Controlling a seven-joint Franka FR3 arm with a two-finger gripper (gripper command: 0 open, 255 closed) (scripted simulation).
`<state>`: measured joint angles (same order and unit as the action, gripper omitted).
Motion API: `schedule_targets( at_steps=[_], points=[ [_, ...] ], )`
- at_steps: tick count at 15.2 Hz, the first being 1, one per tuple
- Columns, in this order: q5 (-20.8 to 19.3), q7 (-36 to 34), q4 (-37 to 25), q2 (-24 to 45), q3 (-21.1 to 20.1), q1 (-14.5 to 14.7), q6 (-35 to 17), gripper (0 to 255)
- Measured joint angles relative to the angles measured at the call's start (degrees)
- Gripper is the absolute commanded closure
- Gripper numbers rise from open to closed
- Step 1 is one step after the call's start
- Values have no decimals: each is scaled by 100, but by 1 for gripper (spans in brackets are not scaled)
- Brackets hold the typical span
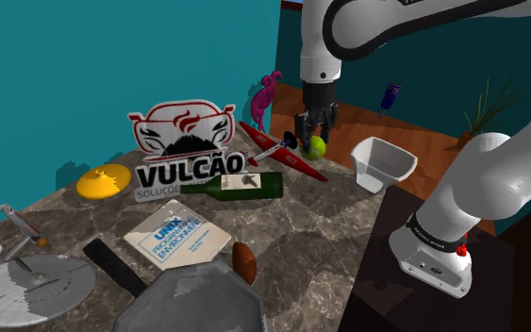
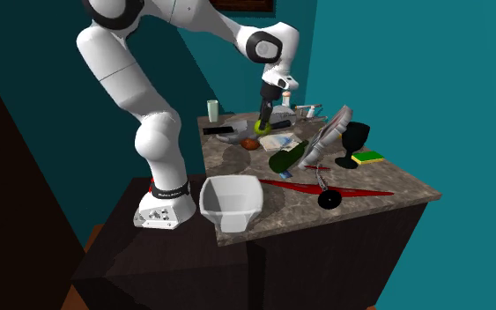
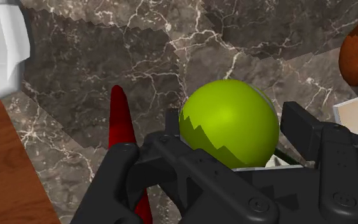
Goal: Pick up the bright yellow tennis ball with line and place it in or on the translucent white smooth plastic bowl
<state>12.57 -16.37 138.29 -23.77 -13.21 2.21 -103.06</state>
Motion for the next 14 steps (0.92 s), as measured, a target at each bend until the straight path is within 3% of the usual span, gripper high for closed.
schedule_targets(
  at_steps=[5,14],
  points=[
    [-218,557,665,-817,450,-198,229,255],
    [-1079,1672,1429,-1980,1440,-816,731,255]
  ],
)
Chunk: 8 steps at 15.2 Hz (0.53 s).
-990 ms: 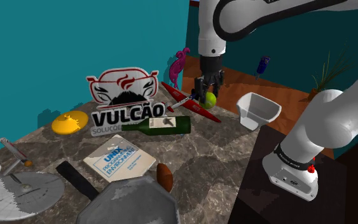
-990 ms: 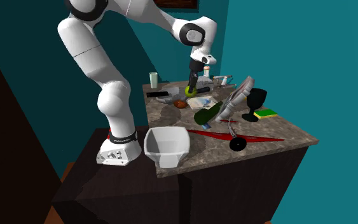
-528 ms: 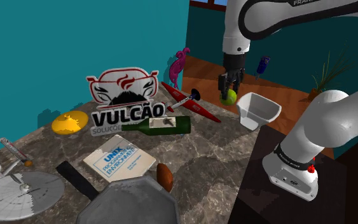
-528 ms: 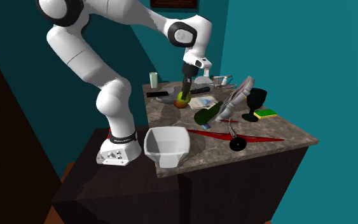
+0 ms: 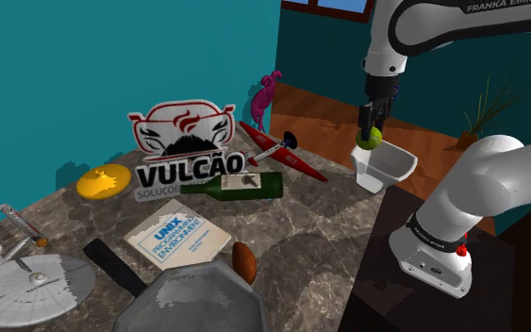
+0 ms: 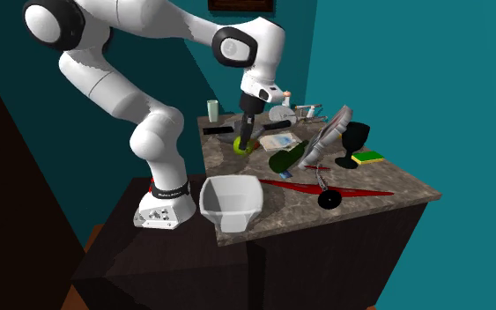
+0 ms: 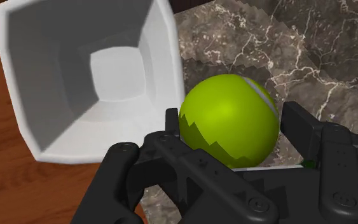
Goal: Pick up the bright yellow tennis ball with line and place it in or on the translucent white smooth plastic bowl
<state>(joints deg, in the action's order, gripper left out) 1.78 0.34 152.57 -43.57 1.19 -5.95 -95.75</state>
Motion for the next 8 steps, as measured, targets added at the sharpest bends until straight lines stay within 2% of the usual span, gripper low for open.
schedule_targets(
  at_steps=[8],
  points=[
    [-1077,1119,236,-594,1015,-740,346,255]
  ],
)
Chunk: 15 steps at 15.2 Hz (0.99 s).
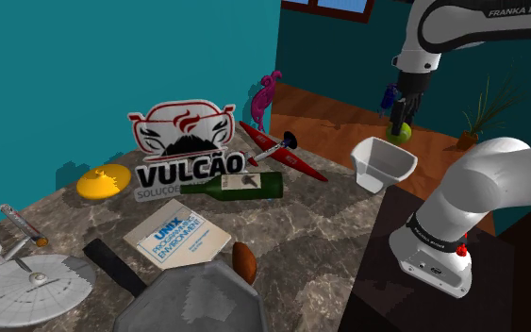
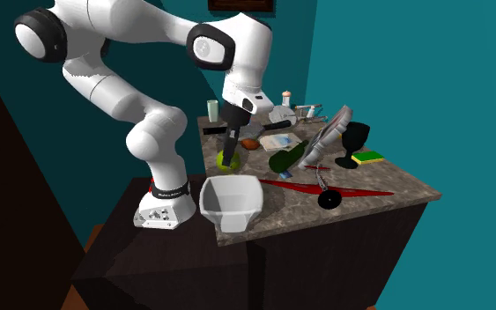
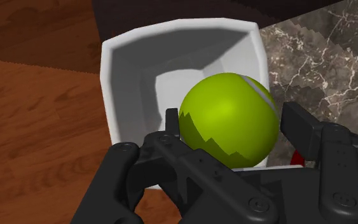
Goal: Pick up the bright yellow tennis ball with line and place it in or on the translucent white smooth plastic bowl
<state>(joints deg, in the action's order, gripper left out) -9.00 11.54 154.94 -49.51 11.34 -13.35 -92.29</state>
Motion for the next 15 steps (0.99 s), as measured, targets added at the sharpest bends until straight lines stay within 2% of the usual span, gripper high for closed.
schedule_targets(
  at_steps=[4,15],
  points=[
    [-223,174,237,-26,201,-134,-218,255],
    [-409,159,909,278,396,-192,-1191,255]
  ],
)
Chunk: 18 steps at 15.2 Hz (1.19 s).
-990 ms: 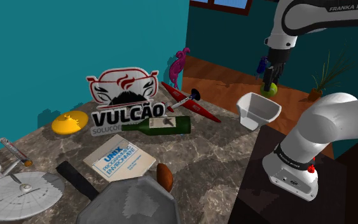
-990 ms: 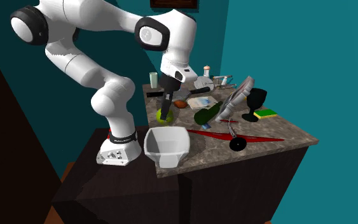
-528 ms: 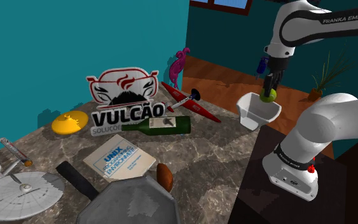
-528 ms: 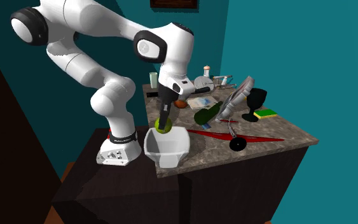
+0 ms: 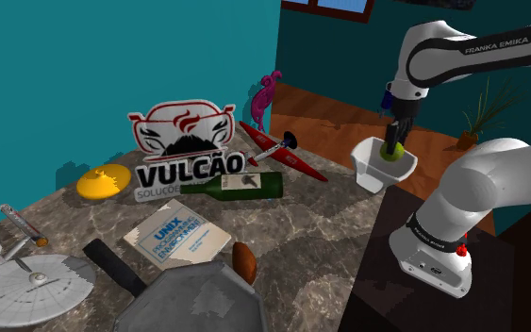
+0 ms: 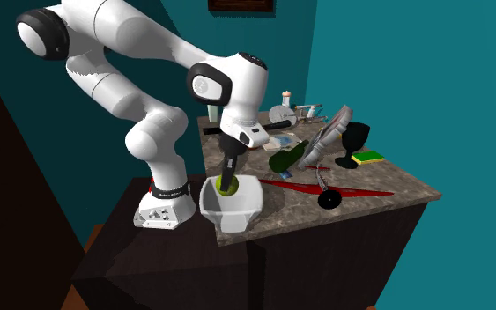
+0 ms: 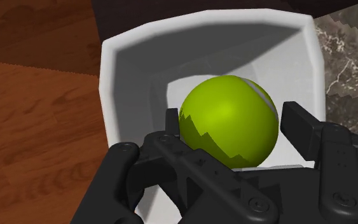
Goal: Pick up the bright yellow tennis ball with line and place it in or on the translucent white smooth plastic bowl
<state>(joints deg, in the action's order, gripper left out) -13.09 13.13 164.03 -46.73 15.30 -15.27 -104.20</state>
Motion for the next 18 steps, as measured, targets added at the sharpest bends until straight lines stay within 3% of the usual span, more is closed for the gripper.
schedule_targets(
  at_steps=[7,8,14,18],
  points=[
    [-14,-1,42,35,16,-4,-80,255],
    [-14,-1,42,35,16,-4,-80,0],
    [-14,-2,42,35,15,-3,-80,0],
    [150,-7,-565,45,-113,102,502,0]
  ],
)
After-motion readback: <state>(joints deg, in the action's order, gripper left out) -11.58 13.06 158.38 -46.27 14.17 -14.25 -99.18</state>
